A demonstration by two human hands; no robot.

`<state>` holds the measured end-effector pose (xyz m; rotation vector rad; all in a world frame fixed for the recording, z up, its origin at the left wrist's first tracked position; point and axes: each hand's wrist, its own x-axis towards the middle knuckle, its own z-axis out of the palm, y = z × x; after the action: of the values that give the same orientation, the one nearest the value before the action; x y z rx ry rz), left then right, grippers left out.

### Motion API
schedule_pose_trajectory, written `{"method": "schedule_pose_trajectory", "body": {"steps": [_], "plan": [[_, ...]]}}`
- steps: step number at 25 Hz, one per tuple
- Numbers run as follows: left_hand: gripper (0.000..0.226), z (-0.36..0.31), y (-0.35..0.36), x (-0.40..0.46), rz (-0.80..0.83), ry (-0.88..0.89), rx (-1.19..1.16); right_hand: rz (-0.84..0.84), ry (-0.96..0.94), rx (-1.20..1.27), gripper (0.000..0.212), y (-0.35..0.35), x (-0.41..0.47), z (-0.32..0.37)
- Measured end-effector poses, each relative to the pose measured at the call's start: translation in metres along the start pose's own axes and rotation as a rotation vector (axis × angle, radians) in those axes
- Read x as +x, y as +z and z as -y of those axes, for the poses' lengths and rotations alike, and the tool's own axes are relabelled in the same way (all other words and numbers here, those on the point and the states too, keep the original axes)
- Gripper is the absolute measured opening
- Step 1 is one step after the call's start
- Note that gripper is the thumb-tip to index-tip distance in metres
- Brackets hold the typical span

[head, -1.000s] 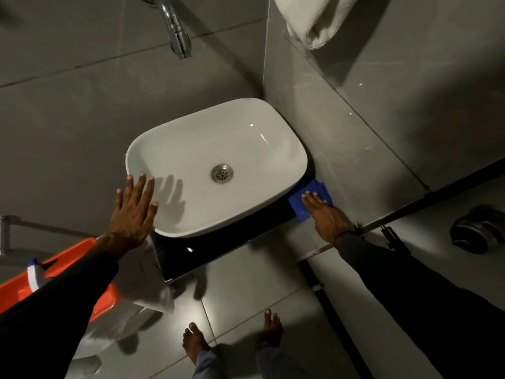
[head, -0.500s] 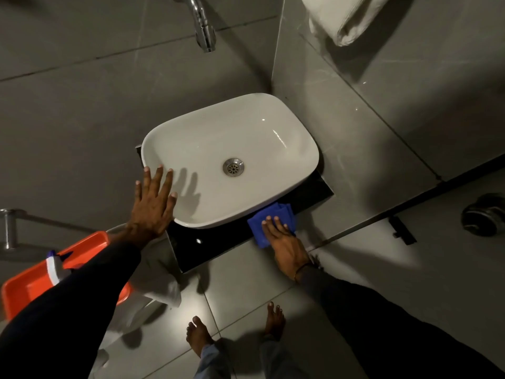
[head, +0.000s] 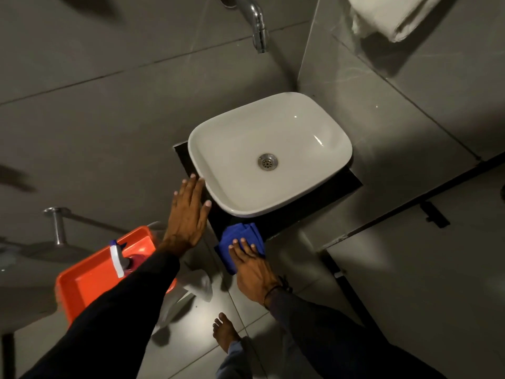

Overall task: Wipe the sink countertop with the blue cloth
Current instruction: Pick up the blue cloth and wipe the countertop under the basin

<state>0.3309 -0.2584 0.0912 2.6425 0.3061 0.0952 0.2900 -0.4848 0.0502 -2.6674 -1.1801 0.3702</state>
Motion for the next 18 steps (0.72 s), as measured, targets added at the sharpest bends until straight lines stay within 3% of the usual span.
{"method": "schedule_pose_trajectory", "body": {"steps": [2, 5, 8, 11, 18], "plan": [[0.066, 0.017, 0.014, -0.034, 0.076, -0.159, -0.080, -0.044, 0.061, 0.114, 0.064, -0.004, 0.004, 0.004], [0.069, 0.018, 0.041, -0.075, 0.256, -0.343, -0.345, -0.145, 0.341, 0.425, 0.039, -0.017, 0.013, -0.004], [0.057, -0.011, 0.055, -0.094, 0.315, -0.572, -0.624, -0.307, 0.559, 0.494, 0.035, -0.024, 0.023, -0.018], [0.044, -0.030, 0.065, -0.096, 0.281, -0.762, -0.848, -0.259, 0.770, 0.611, 0.037, -0.025, 0.036, -0.033], [0.022, -0.043, 0.049, -0.107, 0.209, -0.925, -1.028, -0.049, 0.655, 0.674, 0.014, -0.011, 0.034, -0.011]]}}
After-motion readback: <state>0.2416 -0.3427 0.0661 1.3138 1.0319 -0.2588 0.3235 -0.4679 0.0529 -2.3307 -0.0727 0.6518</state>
